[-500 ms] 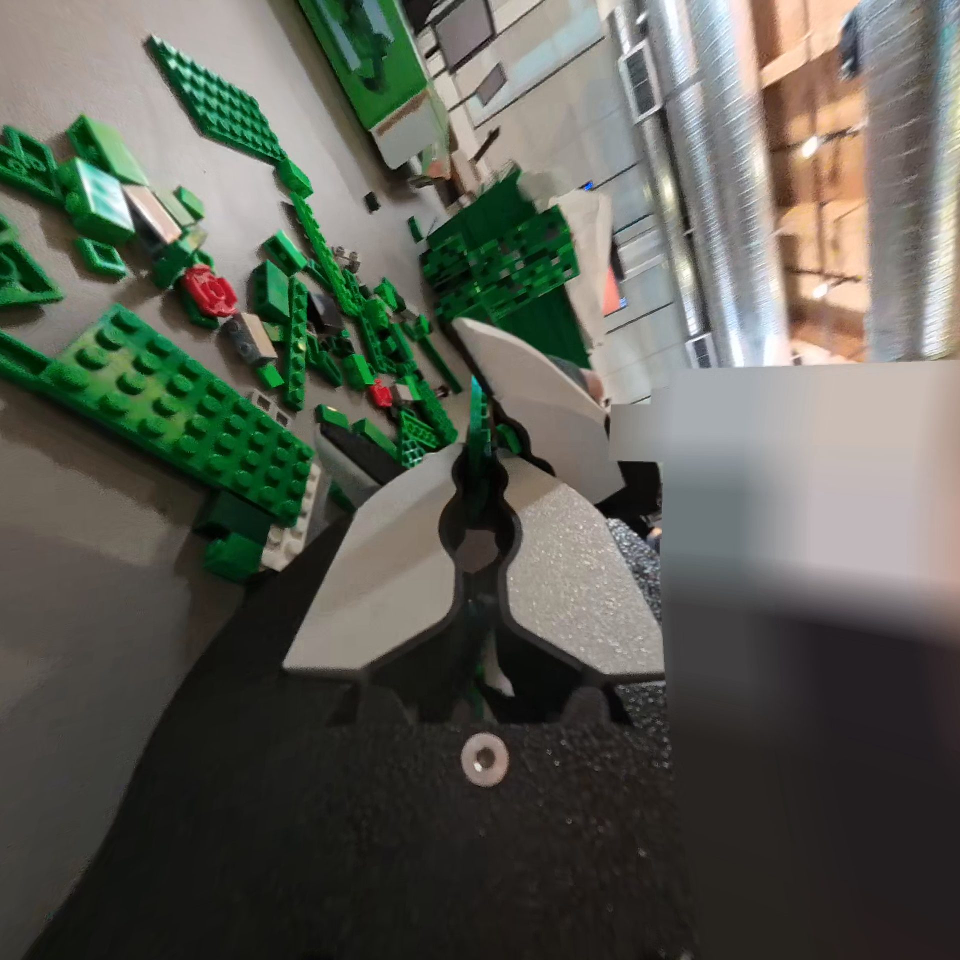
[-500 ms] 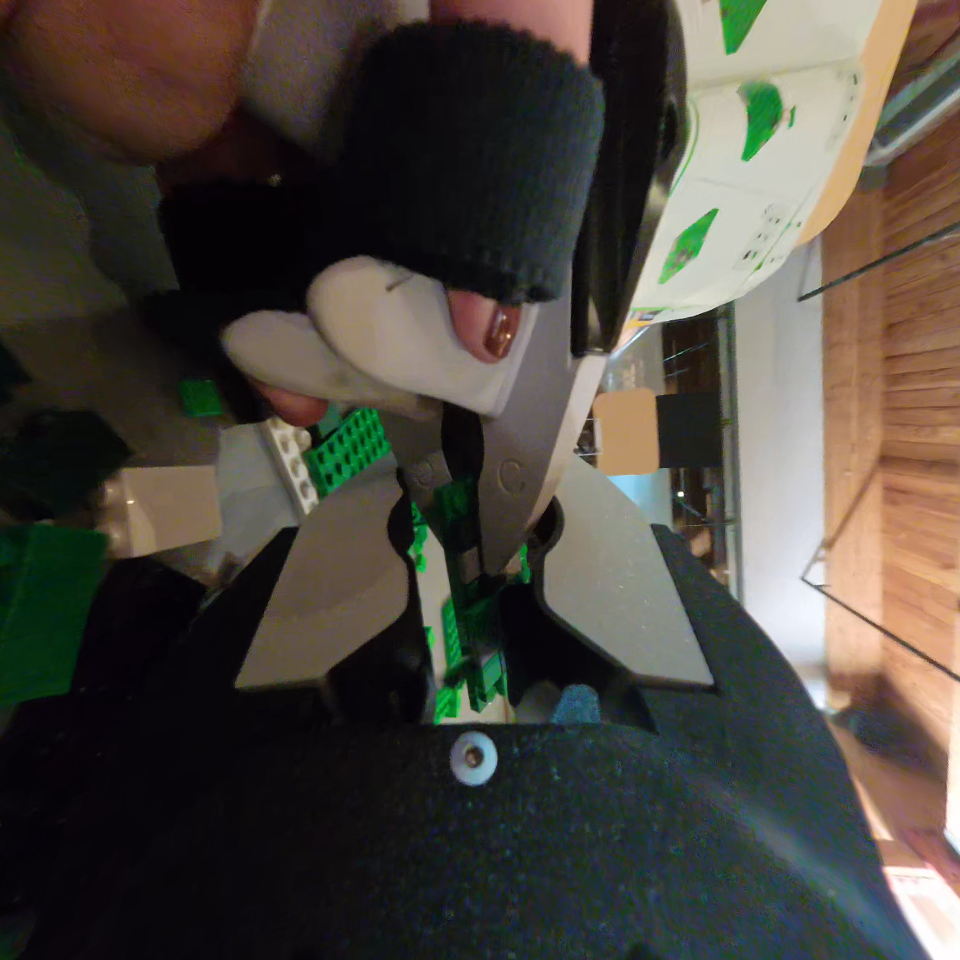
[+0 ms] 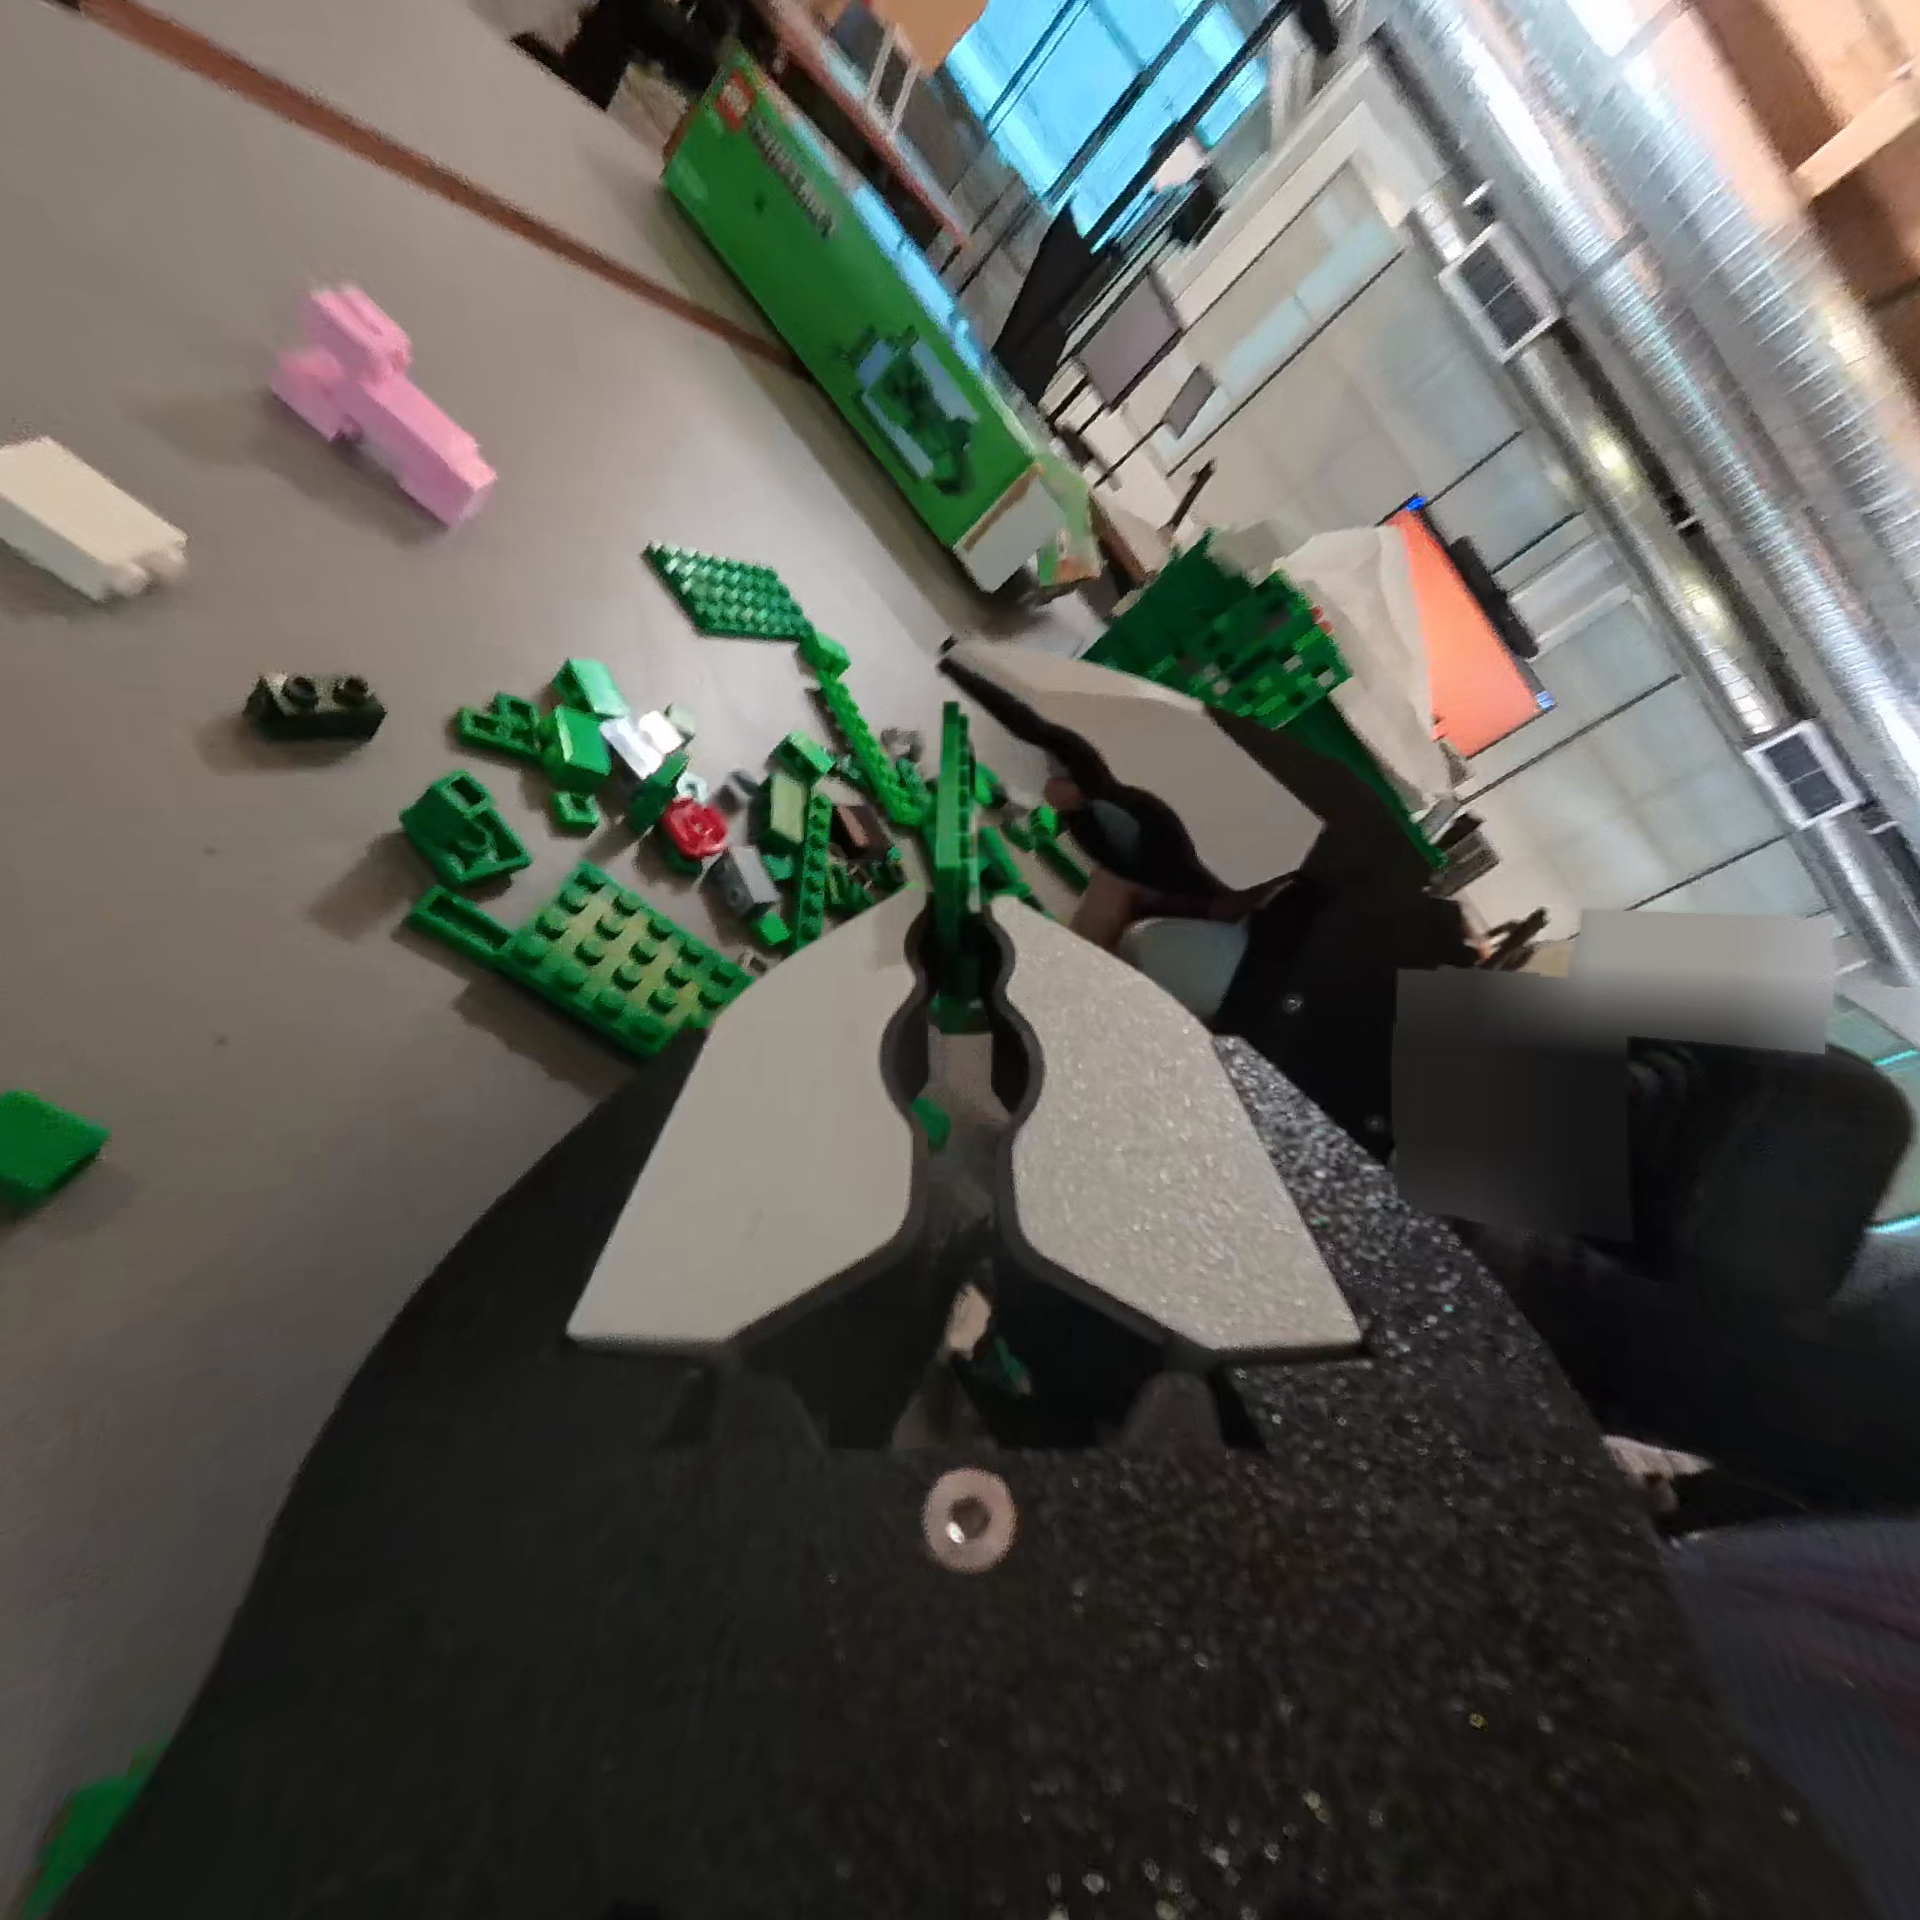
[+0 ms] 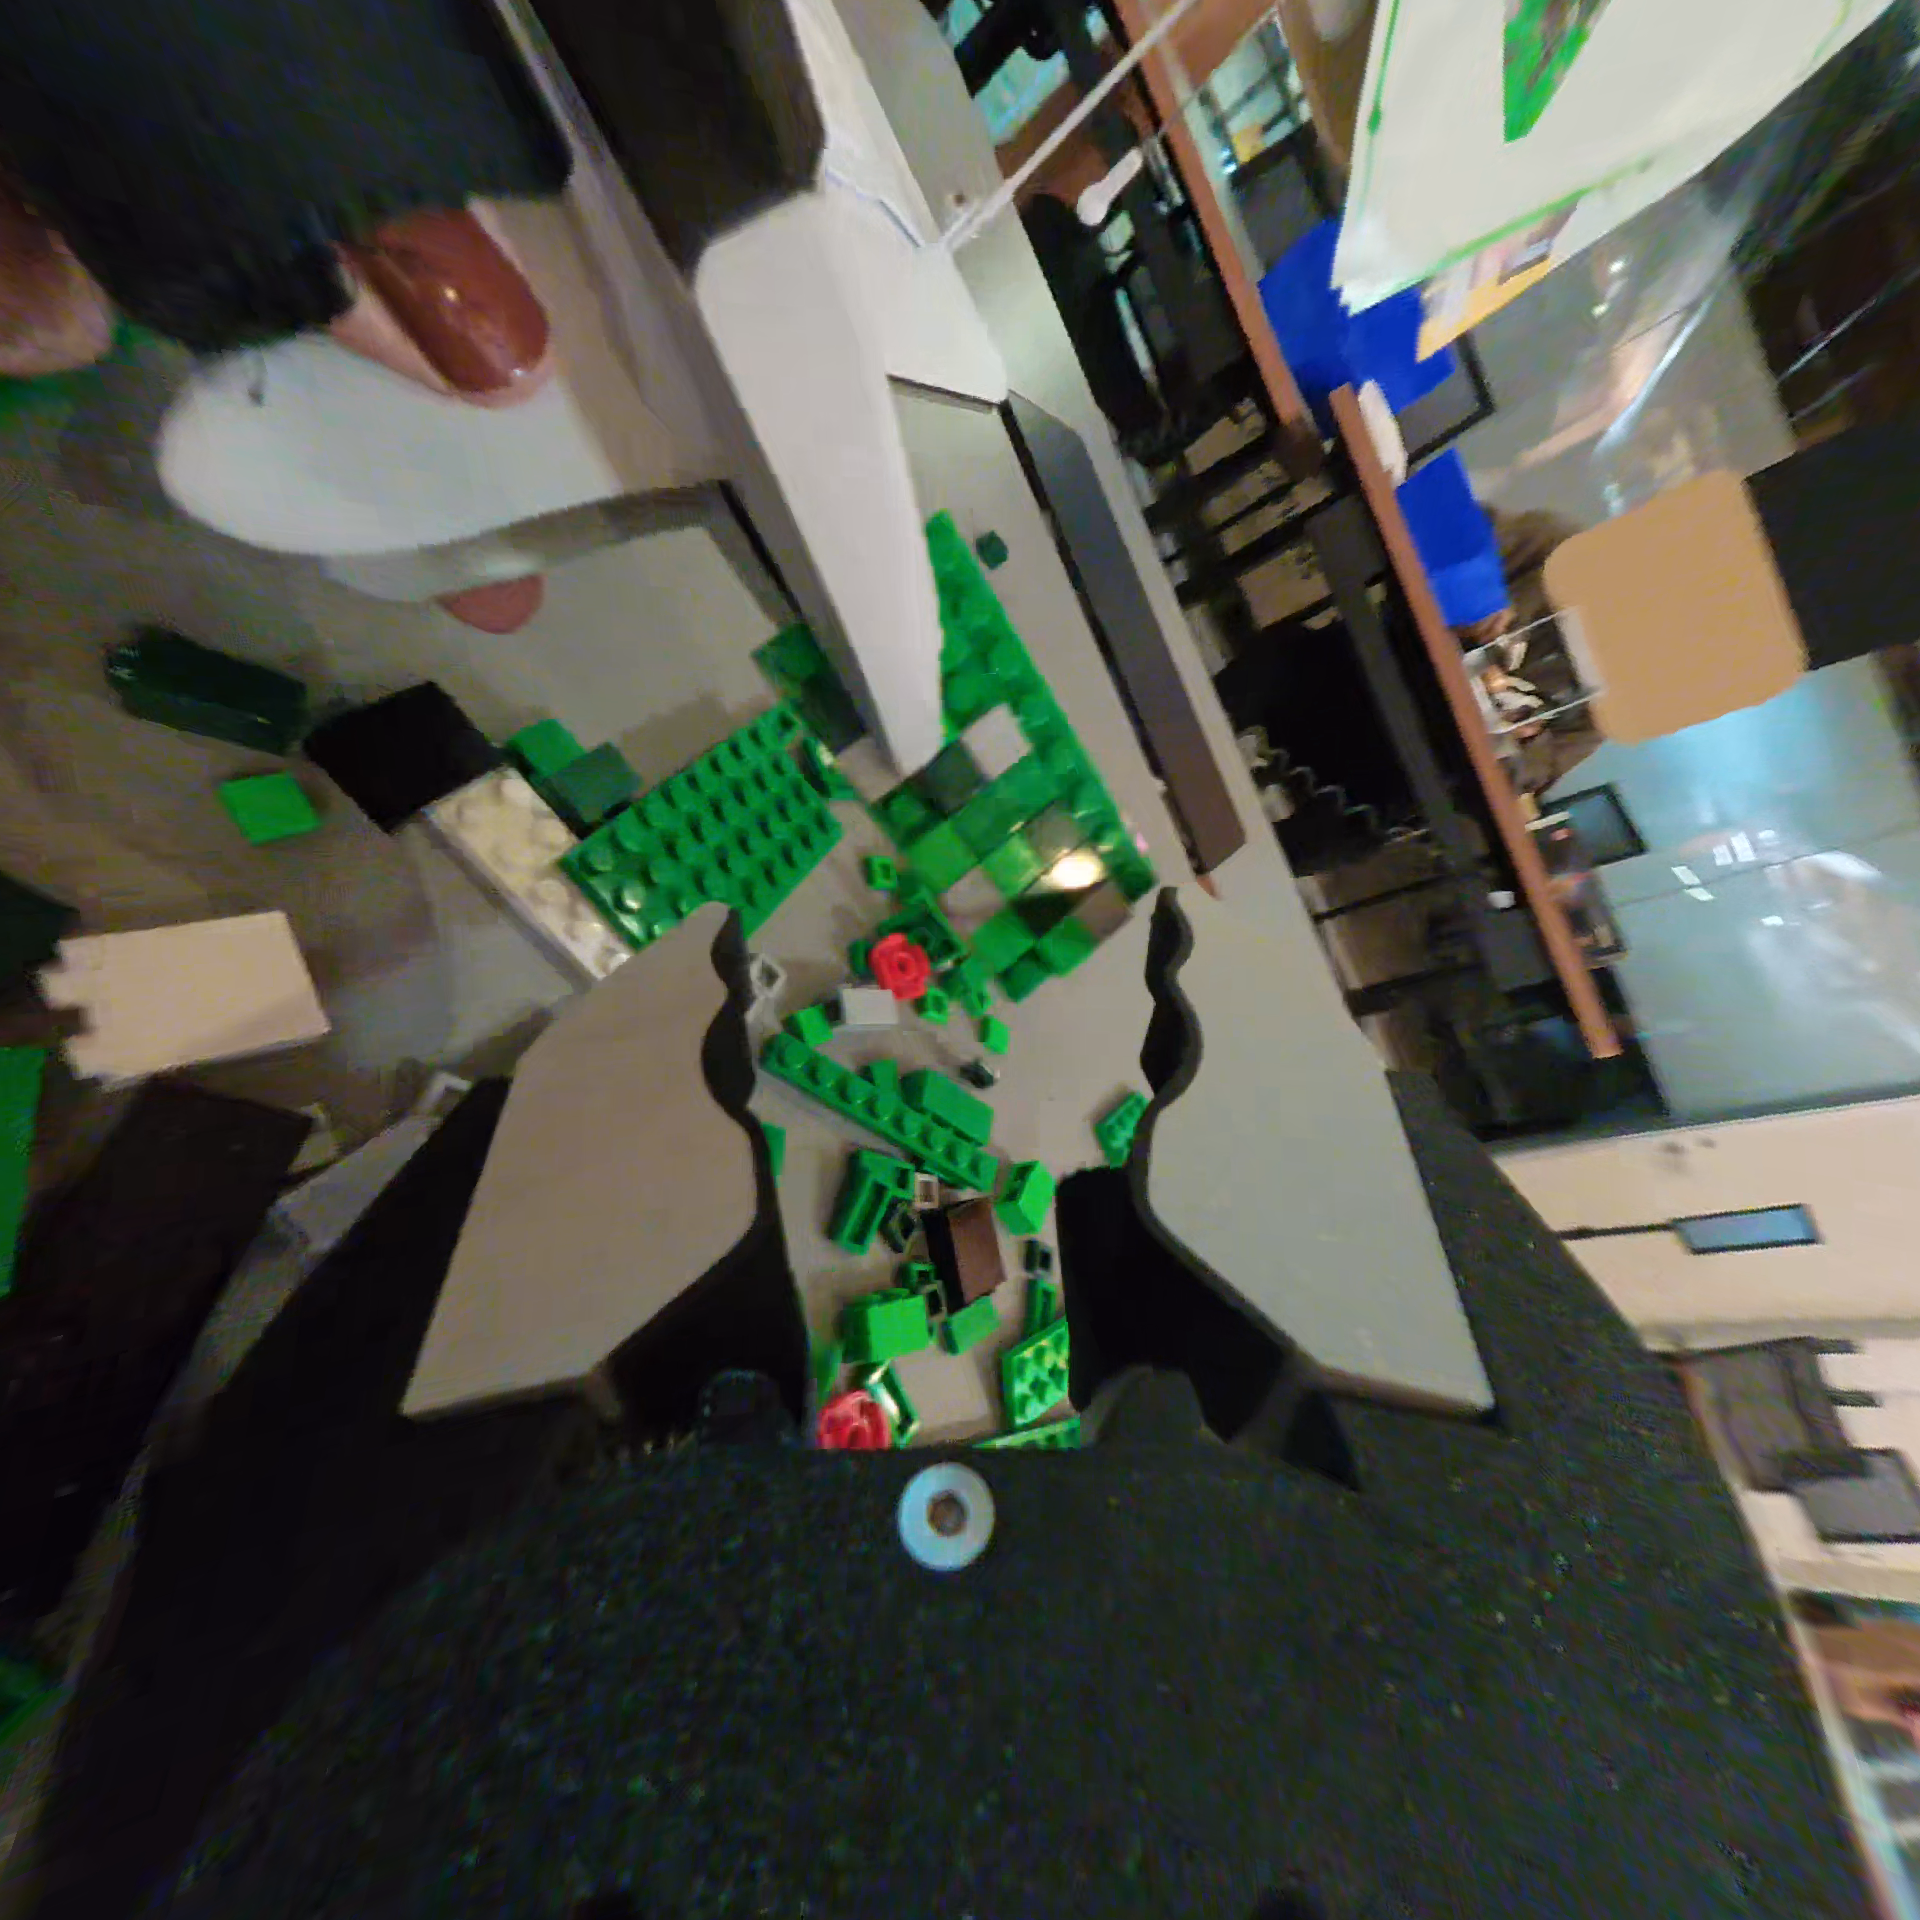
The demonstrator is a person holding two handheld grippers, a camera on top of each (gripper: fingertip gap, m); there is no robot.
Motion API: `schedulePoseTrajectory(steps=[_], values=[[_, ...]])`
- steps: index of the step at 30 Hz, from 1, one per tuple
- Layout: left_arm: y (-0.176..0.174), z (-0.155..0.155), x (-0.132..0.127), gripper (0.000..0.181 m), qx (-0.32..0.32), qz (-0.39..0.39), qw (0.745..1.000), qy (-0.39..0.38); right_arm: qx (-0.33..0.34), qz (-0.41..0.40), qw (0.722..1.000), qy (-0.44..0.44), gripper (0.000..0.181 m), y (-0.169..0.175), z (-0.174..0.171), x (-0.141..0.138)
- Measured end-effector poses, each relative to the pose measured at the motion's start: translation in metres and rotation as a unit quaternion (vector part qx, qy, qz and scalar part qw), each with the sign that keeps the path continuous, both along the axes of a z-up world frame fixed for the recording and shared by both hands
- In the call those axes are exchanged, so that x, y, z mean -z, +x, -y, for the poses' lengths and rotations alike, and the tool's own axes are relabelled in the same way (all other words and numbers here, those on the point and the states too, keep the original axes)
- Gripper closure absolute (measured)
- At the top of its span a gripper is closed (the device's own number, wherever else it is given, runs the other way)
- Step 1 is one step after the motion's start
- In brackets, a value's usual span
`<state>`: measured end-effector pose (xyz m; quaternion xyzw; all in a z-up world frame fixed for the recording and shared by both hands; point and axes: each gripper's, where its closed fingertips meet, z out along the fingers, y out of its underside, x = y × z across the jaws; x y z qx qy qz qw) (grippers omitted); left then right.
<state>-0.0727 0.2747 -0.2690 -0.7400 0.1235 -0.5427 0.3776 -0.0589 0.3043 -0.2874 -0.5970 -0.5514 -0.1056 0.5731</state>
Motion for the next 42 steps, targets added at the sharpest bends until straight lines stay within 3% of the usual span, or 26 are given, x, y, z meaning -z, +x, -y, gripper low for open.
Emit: schedulePoseTrajectory(steps=[3,7,9,11,14,16,18,20,22,26,30,32,33,35,39,42], values=[[-0.002,-0.002,-0.011,0.175,-0.015,0.033,0.999,0.031,-0.018,-0.063,0.995,-0.075,0.099,-0.006,0.009,-0.002],[-0.008,-0.004,-0.028,0.176,-0.026,0.087,0.994,0.057,-0.031,-0.204,0.962,-0.181,0.106,-0.005,0.013,-0.018],[-0.010,-0.003,-0.032,0.176,-0.024,0.105,0.992,0.062,-0.043,-0.283,0.927,-0.243,0.112,-0.004,0.014,-0.026],[-0.007,0.001,-0.035,0.175,0.000,0.118,0.991,0.064,-0.076,-0.372,0.869,-0.316,0.120,-0.006,0.019,-0.037],[0.003,0.011,-0.039,0.175,0.038,0.127,0.988,0.077,-0.126,-0.455,0.784,-0.403,0.147,-0.003,0.024,-0.051],[0.006,0.012,-0.038,0.175,0.043,0.120,0.989,0.080,-0.154,-0.467,0.751,-0.440,0.162,-0.004,0.030,-0.054],[0.007,0.012,-0.034,0.168,0.049,0.110,0.991,0.067,-0.187,-0.454,0.739,-0.462,0.174,-0.004,0.038,-0.057],[0.008,0.015,-0.030,0.153,0.075,0.093,0.991,0.059,-0.191,-0.399,0.762,-0.473,0.175,-0.001,0.043,-0.048],[0.008,0.018,-0.027,0.148,0.090,0.069,0.991,0.065,-0.200,-0.329,0.782,-0.489,0.175,0.003,0.053,-0.036],[0.013,0.039,-0.017,0.159,0.173,-0.014,0.982,0.079,-0.243,-0.263,0.761,-0.541,0.175,0.004,0.080,-0.028],[0.021,0.064,0.001,0.170,0.258,-0.066,0.962,0.059,-0.243,-0.210,0.771,-0.550,0.175,0.004,0.090,-0.014],[0.021,0.062,0.002,0.173,0.251,-0.071,0.963,0.061,-0.224,-0.221,0.787,-0.531,0.167,0.003,0.082,-0.015],[0.021,0.056,-0.001,0.175,0.230,-0.061,0.970,0.053,-0.215,-0.234,0.796,-0.516,0.155,0.001,0.076,-0.019],[0.019,0.040,-0.007,0.176,0.167,-0.026,0.985,0.024,-0.195,-0.248,0.822,-0.474,0.121,-0.003,0.066,-0.025],[0.013,0.022,-0.012,0.176,0.092,0.053,0.994,-0.022,-0.111,-0.158,0.935,-0.296,0.094,-0.003,0.041,-0.016],[0.016,0.020,-0.009,0.176,0.078,0.052,0.995,-0.027,-0.082,-0.115,0.965,-0.223,0.075,-0.009,0.039,-0.015]])
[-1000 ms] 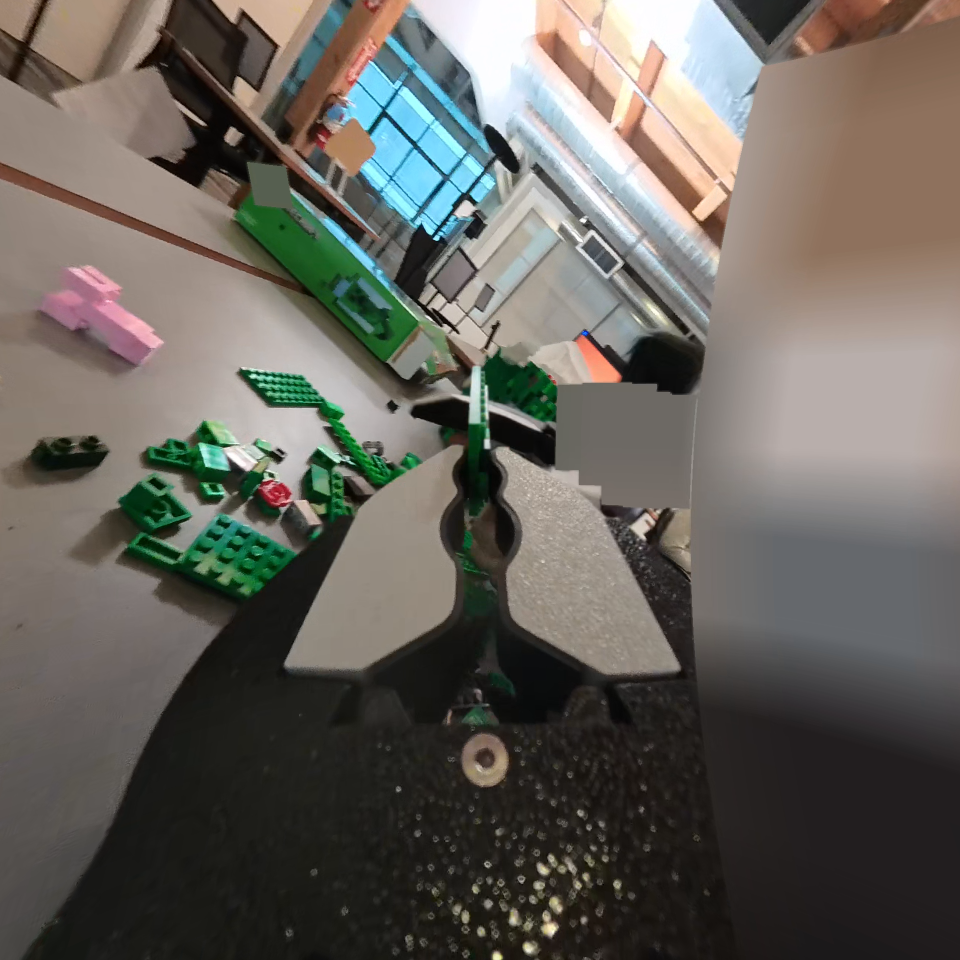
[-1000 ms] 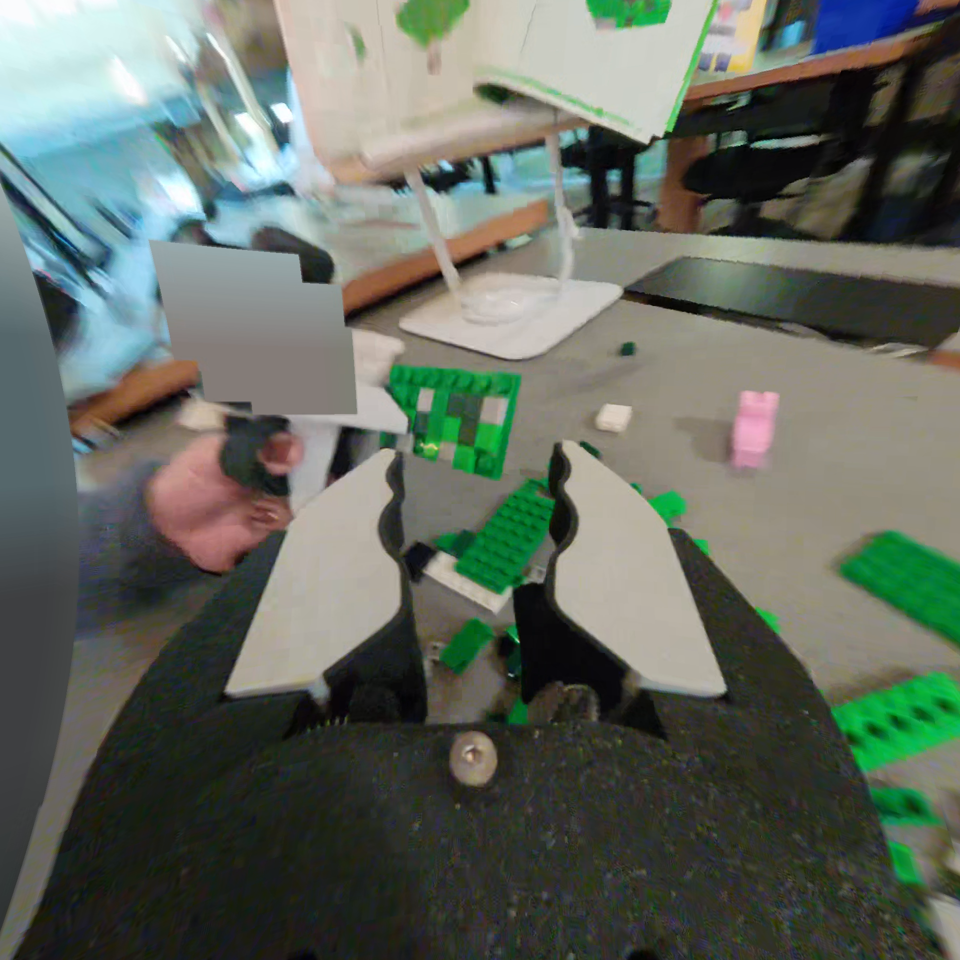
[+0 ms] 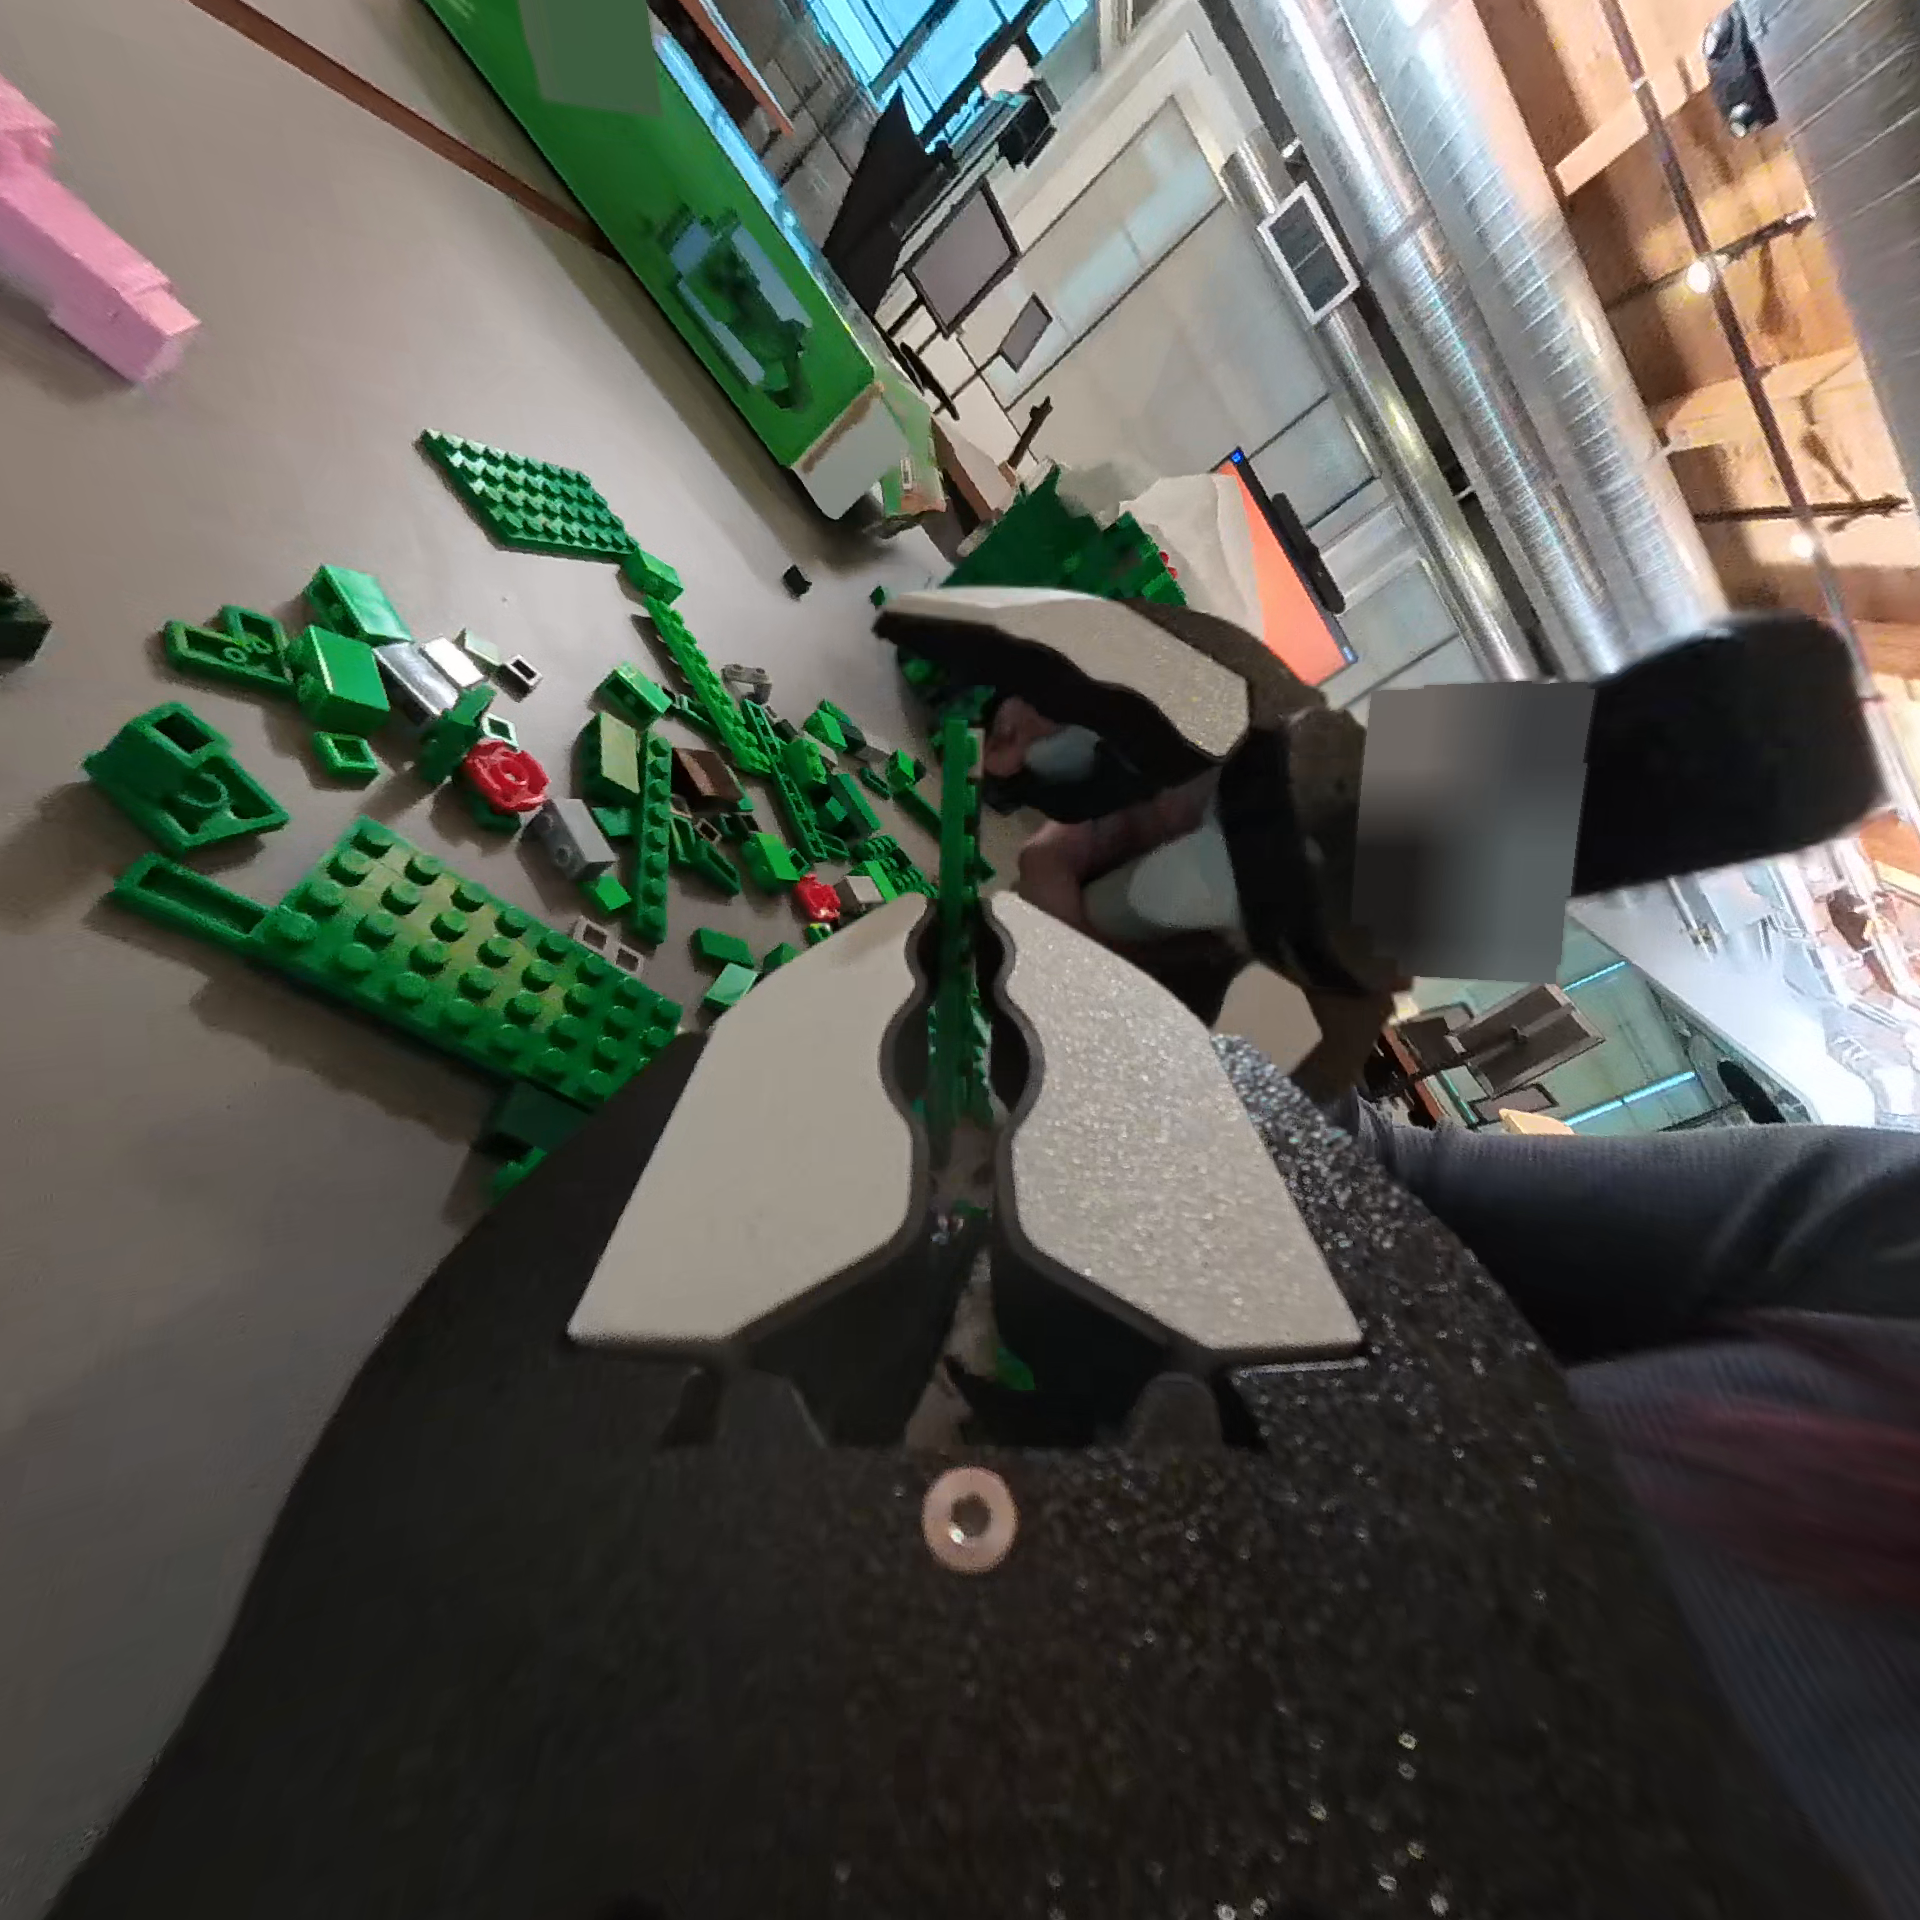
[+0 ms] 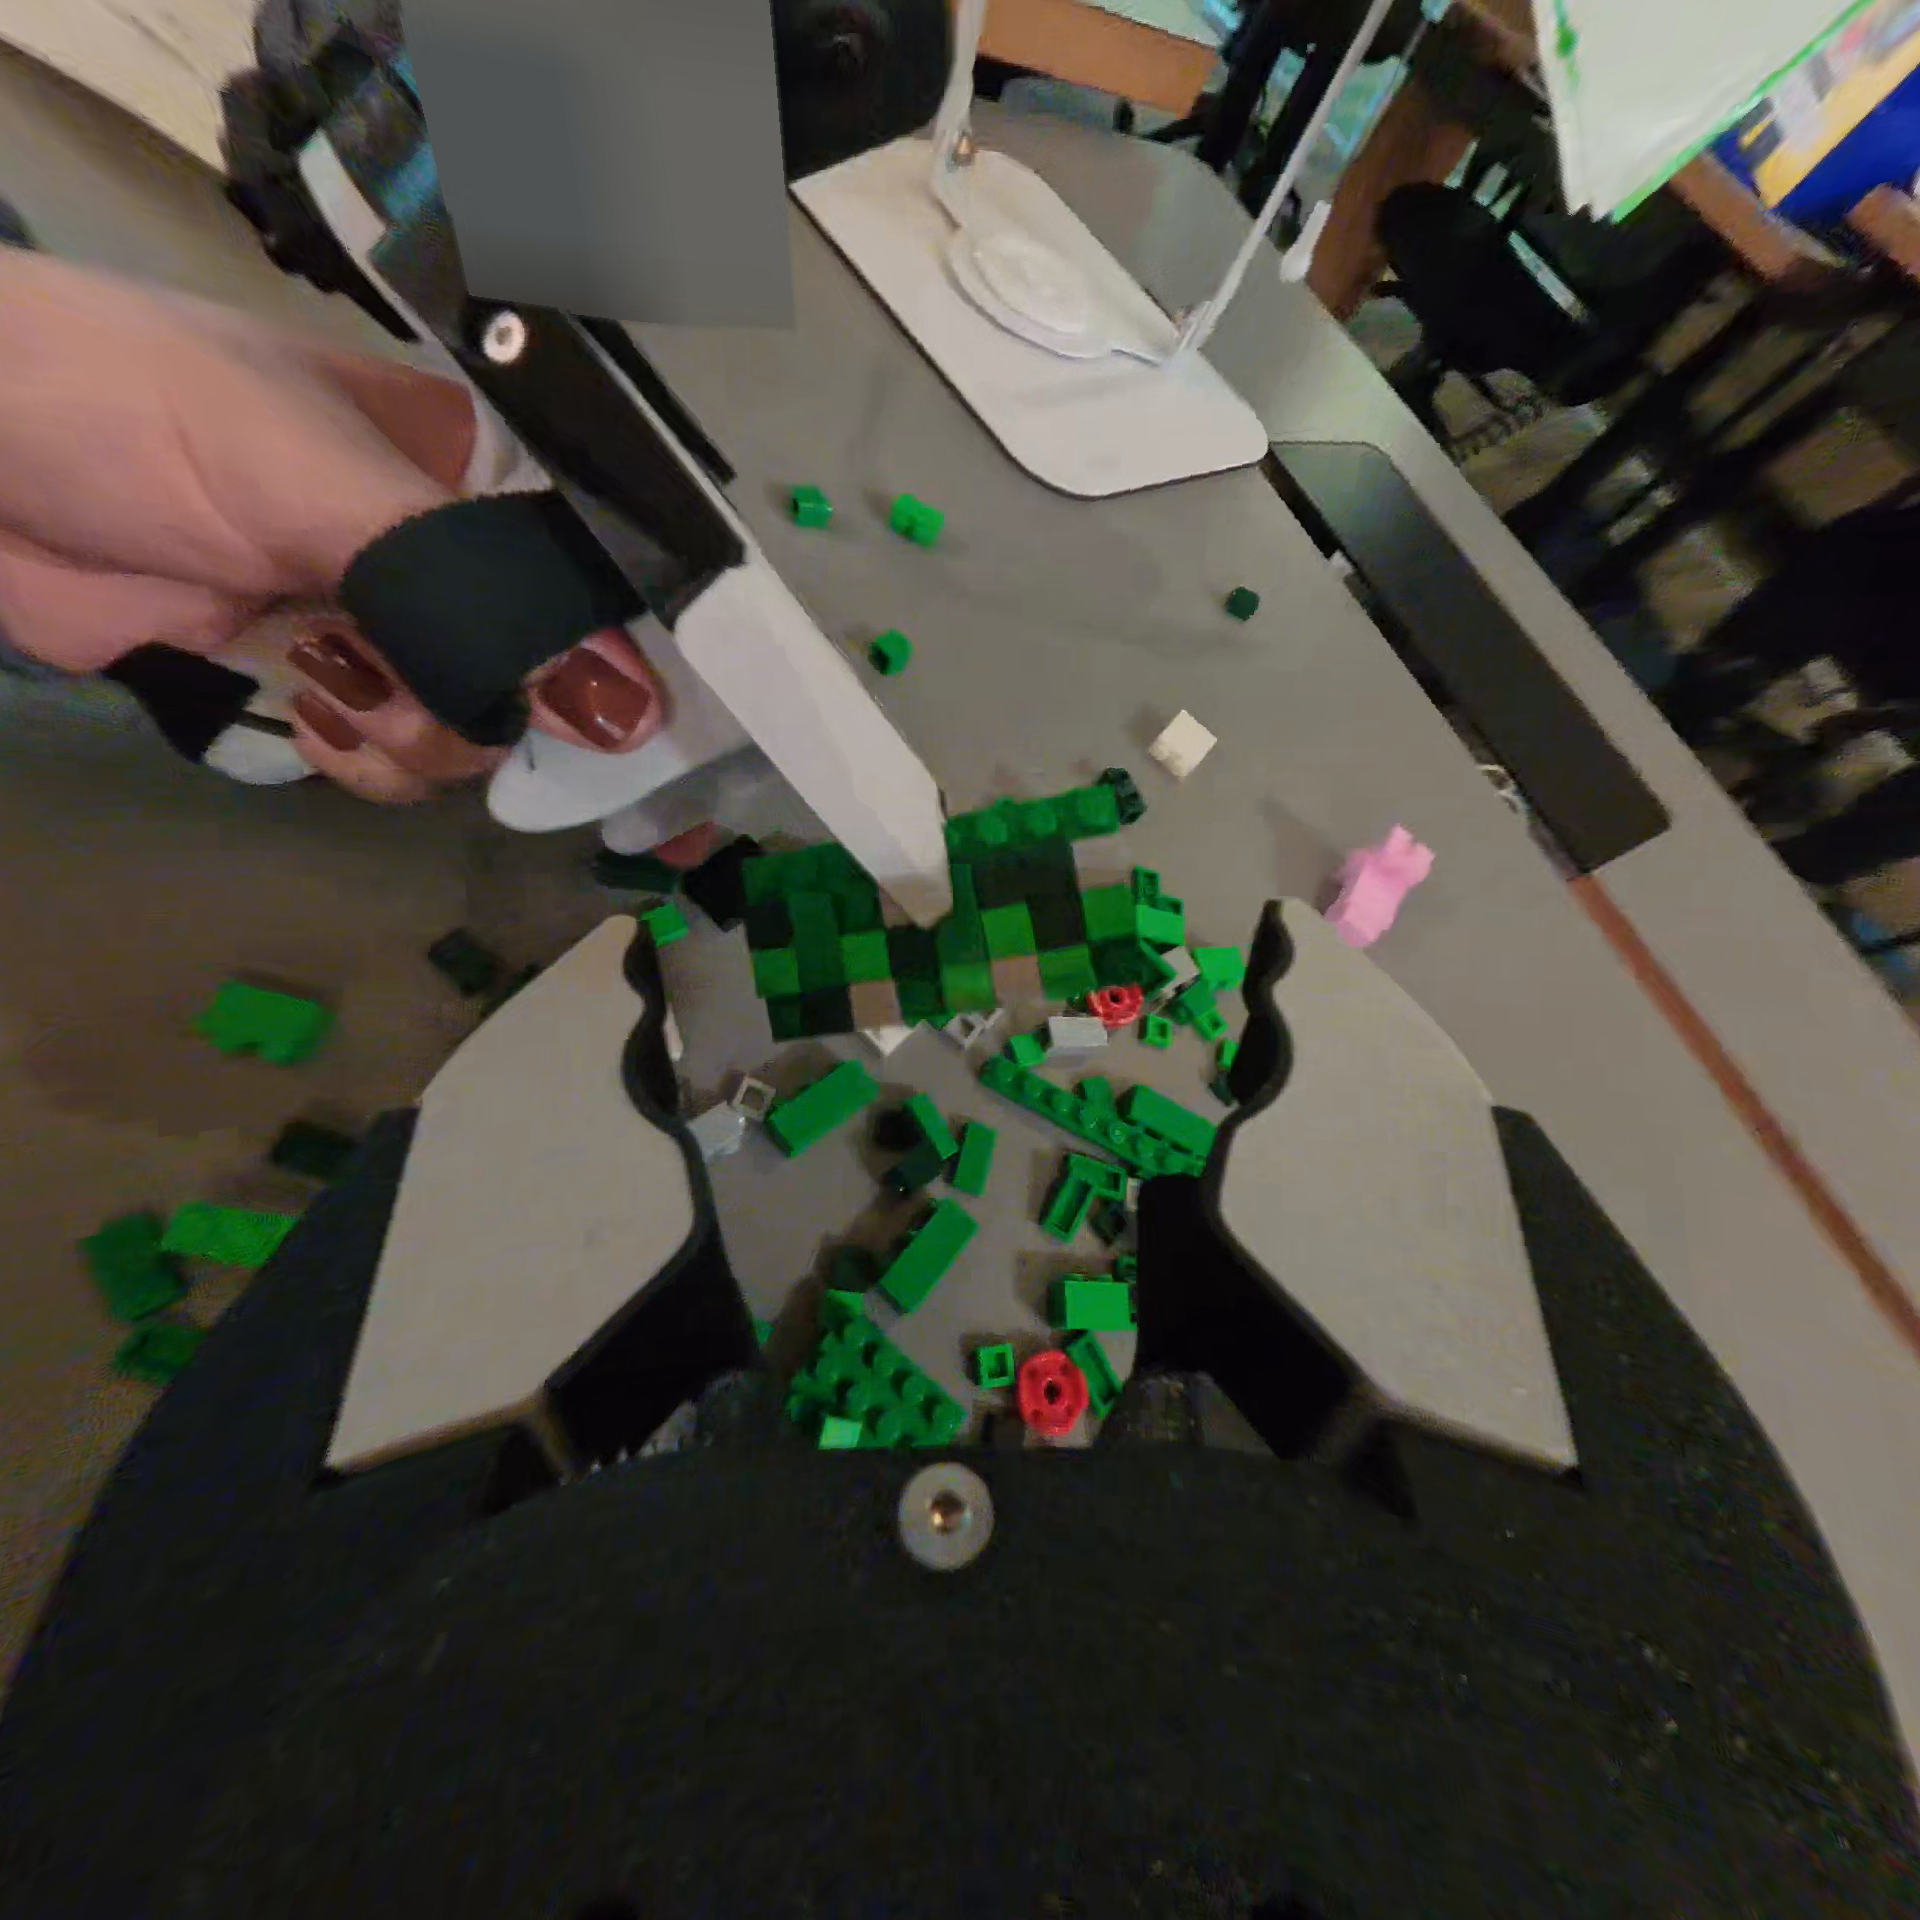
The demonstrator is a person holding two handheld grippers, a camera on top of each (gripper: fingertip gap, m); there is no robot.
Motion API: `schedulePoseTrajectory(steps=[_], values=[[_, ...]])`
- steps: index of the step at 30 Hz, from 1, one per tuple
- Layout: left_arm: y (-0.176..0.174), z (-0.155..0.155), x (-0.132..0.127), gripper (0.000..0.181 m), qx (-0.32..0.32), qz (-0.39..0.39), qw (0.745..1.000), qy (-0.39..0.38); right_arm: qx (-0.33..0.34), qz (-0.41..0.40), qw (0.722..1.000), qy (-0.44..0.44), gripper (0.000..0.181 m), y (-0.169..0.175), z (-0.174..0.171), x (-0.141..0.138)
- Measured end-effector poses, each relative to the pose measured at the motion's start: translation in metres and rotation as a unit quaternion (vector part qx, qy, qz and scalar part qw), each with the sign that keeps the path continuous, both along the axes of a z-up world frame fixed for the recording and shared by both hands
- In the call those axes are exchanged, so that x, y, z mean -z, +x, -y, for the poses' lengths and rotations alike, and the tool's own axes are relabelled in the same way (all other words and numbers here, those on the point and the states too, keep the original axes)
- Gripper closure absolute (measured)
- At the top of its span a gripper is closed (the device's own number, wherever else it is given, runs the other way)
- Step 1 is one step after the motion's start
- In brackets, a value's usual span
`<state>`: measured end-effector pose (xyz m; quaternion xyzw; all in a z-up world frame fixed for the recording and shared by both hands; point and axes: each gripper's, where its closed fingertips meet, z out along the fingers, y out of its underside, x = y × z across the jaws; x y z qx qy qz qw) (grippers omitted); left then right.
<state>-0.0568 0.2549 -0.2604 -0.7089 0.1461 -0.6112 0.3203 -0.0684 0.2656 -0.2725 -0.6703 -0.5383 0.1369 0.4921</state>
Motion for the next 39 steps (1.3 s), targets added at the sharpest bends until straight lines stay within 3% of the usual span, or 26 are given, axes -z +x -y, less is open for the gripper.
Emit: schedulePoseTrajectory(steps=[4,8,11,13,17,21,24,39], values=[[0.007,0.003,0.000,0.175,0.000,0.009,1.000,-0.005,0.014,0.079,0.995,0.061,0.065,-0.001,-0.002,0.012],[0.013,0.008,0.000,0.176,0.013,0.010,1.000,-0.004,0.019,0.120,0.985,0.125,0.099,0.004,-0.007,0.014],[0.015,0.010,0.001,0.175,0.029,0.005,1.000,0.004,-0.001,0.138,0.979,0.147,0.100,0.007,-0.005,0.015],[0.018,0.014,0.000,0.163,0.046,-0.002,0.999,0.013,-0.027,0.142,0.978,0.152,0.100,0.005,-0.001,0.017],[0.019,0.018,0.007,0.175,0.058,-0.054,0.996,0.048,-0.066,0.153,0.971,0.171,0.100,0.002,0.007,0.020],[0.018,0.017,0.005,0.175,0.050,-0.066,0.995,0.050,-0.058,0.130,0.975,0.169,0.100,-0.001,0.007,0.015],[0.017,0.017,0.005,0.176,0.044,-0.077,0.995,0.055,-0.032,0.153,0.974,0.162,0.084,-0.001,0.002,0.020],[0.016,0.016,0.009,0.175,0.034,-0.123,0.988,0.083,-0.003,0.188,0.966,0.177,0.090,0.001,-0.005,0.026]])
